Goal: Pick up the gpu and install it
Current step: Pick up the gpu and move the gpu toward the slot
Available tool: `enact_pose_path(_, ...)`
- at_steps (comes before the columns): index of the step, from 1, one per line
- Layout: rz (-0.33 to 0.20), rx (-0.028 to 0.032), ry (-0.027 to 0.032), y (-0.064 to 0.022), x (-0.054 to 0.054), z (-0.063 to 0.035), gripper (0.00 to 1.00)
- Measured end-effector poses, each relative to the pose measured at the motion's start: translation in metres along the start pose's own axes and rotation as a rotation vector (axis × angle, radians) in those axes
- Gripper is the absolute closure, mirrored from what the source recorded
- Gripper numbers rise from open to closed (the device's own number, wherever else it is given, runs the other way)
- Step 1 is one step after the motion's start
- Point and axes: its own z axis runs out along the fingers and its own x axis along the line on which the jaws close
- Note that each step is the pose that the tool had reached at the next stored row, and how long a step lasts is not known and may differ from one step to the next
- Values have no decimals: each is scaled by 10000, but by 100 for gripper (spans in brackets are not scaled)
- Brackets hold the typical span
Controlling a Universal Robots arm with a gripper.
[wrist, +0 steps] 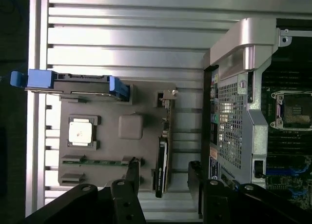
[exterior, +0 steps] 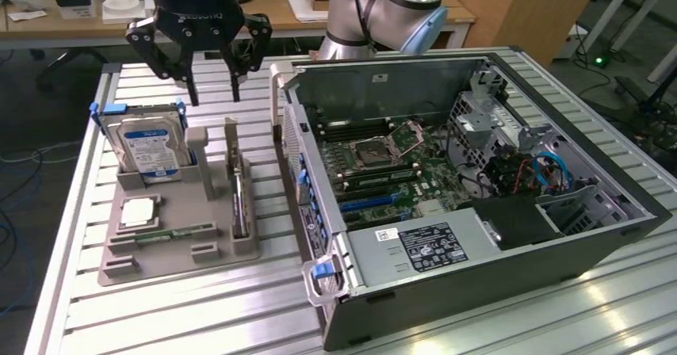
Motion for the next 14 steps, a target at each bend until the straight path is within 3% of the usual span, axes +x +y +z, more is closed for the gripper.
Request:
enact_pose_path(4,-133,42,69,-30,1,32,47)
enact_pose_path(14,-170,48,74,-145,-4,111,47)
